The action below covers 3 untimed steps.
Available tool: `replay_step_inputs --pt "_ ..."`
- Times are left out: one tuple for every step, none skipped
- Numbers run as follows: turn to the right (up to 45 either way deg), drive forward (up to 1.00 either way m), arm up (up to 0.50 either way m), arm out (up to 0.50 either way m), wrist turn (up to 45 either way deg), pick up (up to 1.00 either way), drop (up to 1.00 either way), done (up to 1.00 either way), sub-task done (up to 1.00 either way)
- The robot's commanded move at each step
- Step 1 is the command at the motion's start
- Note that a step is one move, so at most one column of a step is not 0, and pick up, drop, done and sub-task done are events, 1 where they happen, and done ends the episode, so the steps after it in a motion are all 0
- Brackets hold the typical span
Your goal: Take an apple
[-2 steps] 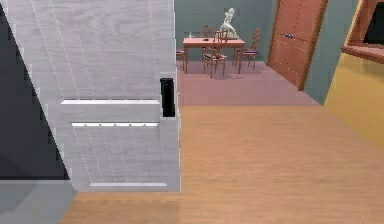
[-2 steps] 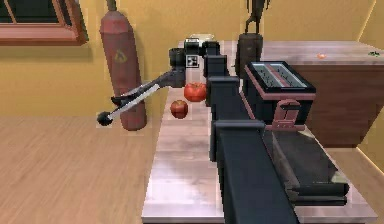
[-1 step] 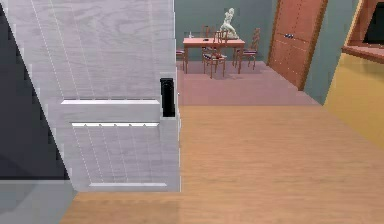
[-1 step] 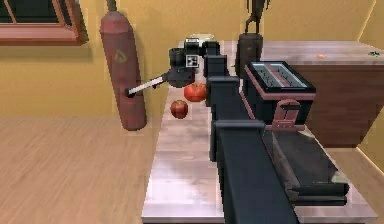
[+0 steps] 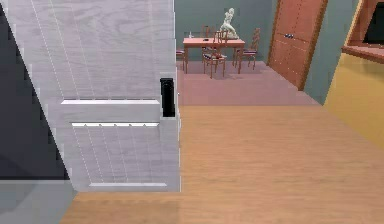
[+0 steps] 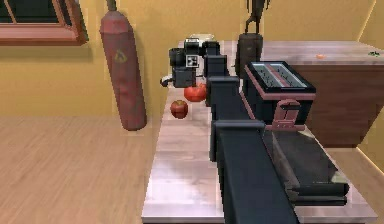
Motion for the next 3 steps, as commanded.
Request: replay_step_inputs --pt "0.0 0.0 -0.12 0.0 0.0 0.0 0.0 0.0 0.0" --pt "0.0 0.0 0.0 0.0 0.0 1.0 0.0 0.0 0.0" --pt "0.0 0.0 0.1 0.0 0.0 0.0 0.0 0.0 0.0"
